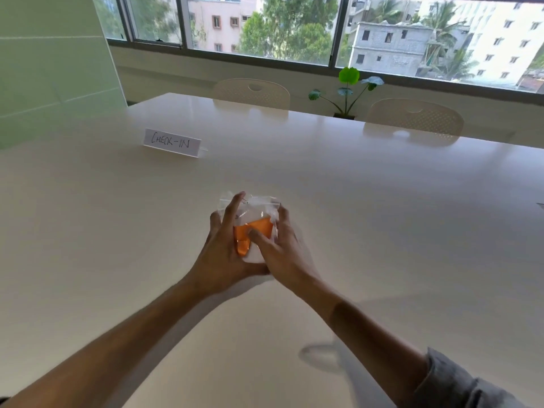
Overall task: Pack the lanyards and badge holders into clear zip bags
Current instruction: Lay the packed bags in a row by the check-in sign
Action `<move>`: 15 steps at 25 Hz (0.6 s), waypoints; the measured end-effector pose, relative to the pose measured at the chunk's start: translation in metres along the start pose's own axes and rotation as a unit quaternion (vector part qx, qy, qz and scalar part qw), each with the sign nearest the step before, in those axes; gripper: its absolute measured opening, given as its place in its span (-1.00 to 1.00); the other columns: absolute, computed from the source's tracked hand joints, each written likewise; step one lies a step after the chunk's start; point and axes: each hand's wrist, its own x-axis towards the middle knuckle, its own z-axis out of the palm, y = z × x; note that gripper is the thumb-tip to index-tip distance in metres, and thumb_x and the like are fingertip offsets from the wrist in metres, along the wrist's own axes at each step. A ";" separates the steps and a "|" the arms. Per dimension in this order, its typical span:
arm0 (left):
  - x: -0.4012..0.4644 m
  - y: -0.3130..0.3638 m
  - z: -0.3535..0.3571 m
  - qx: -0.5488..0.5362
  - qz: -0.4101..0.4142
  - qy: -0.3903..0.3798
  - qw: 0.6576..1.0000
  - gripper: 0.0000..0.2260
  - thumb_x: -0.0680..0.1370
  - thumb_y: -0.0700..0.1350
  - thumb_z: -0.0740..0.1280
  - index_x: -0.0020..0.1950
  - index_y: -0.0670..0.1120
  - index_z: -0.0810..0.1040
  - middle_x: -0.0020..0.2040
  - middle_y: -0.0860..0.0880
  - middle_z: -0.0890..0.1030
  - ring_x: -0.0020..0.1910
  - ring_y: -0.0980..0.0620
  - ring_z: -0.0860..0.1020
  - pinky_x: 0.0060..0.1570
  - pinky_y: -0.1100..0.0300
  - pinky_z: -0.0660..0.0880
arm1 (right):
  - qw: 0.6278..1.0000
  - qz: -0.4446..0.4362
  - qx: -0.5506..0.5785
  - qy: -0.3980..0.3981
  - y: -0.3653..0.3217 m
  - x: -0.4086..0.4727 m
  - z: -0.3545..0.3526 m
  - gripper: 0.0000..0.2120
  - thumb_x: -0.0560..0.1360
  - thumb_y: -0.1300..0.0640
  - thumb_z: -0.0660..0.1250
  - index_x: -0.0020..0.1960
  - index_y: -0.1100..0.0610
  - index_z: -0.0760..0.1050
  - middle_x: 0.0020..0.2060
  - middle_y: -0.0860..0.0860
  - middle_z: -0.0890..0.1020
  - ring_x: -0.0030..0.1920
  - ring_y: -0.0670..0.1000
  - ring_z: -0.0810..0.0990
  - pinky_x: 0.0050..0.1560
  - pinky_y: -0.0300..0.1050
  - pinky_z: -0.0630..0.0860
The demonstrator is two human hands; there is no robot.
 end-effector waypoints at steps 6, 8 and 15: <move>0.031 -0.049 -0.073 -0.016 -0.028 -0.058 0.998 0.26 0.13 0.01 0.65 0.53 0.09 -0.21 0.46 -0.15 0.32 0.39 -0.14 0.38 0.37 -0.15 0.33 | 0.997 0.034 0.055 0.041 -0.033 0.039 0.071 -0.46 0.50 -0.05 0.38 0.36 -0.06 0.18 -0.07 -0.15 0.53 -0.07 -0.02 0.59 0.02 -0.03 0.60; 0.040 -0.082 -0.100 -0.005 -0.025 -0.064 0.998 0.28 0.12 0.00 0.66 0.48 0.21 -0.28 0.46 -0.11 0.34 0.37 -0.10 0.42 0.35 -0.04 0.37 | 0.997 0.045 0.024 0.052 -0.038 0.059 0.106 -0.55 0.50 -0.13 0.34 0.28 -0.08 0.23 0.04 -0.02 0.60 -0.07 0.04 0.62 -0.02 0.09 0.62; 0.079 -0.192 -0.195 -0.003 0.006 -0.007 1.000 0.05 0.13 0.13 0.59 0.37 0.47 -0.05 0.20 0.26 0.51 0.09 0.25 0.55 -0.06 0.48 0.43 | 0.993 0.051 -0.077 0.078 -0.062 0.146 0.227 -0.53 0.38 -0.42 0.10 0.13 -0.15 0.29 0.08 -0.04 0.61 0.03 0.08 0.61 0.07 0.16 0.55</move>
